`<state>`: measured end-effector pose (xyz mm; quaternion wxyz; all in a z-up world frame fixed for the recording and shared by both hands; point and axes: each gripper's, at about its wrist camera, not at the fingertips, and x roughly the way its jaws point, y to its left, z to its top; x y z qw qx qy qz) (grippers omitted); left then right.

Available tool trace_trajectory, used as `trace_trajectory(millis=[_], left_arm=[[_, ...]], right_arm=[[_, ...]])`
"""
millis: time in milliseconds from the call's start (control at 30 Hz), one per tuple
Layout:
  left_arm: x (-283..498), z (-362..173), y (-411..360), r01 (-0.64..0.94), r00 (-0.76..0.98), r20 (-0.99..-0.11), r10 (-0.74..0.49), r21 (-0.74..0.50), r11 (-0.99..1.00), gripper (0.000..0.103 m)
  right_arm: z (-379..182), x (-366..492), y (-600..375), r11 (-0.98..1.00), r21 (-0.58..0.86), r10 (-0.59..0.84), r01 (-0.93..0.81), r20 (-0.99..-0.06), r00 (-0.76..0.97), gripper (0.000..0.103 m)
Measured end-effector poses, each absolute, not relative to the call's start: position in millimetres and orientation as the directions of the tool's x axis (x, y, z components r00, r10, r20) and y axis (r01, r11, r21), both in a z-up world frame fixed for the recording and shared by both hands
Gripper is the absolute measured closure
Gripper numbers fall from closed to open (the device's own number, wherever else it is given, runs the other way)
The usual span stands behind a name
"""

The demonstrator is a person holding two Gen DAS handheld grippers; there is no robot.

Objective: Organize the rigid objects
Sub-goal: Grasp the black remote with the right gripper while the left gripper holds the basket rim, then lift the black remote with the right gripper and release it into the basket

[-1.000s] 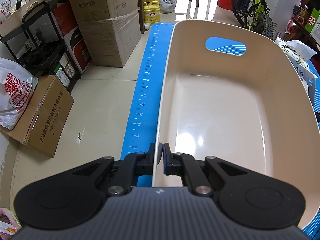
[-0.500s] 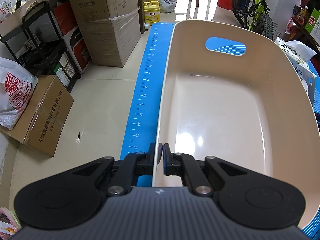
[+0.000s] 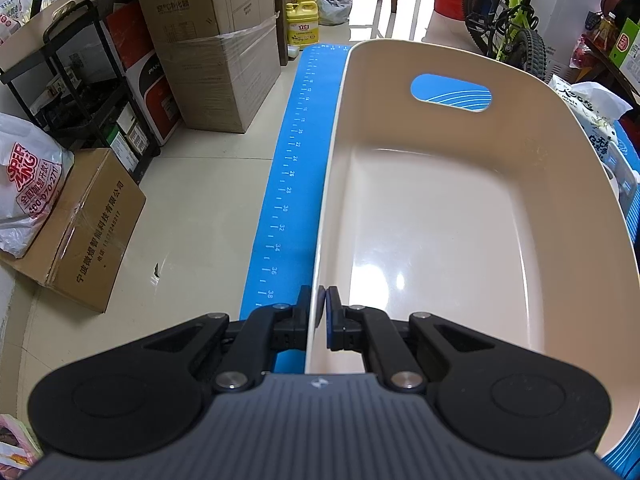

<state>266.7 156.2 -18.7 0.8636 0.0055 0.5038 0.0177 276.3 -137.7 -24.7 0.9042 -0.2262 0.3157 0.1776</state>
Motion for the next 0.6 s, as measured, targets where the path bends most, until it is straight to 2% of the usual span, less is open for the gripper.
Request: trace_trajectory(millis=[233, 600], left_arm=[[267.1, -18.5, 157.4, -0.023, 0.488, -0.872, 0.024, 0.015, 1.0, 0.097], [268.0, -18.6, 160.8, -0.015, 0.487, -0.873, 0.013, 0.006, 1.0, 0.098]], right_arm=[[27.2, 264.2, -135.5, 0.867, -0.277, 0.204, -0.413, -0.558, 0.804, 0.08], [99.5, 260.0, -93.4, 0.871, -0.231, 0.301, -0.434, -0.447, 0.842, 0.08]])
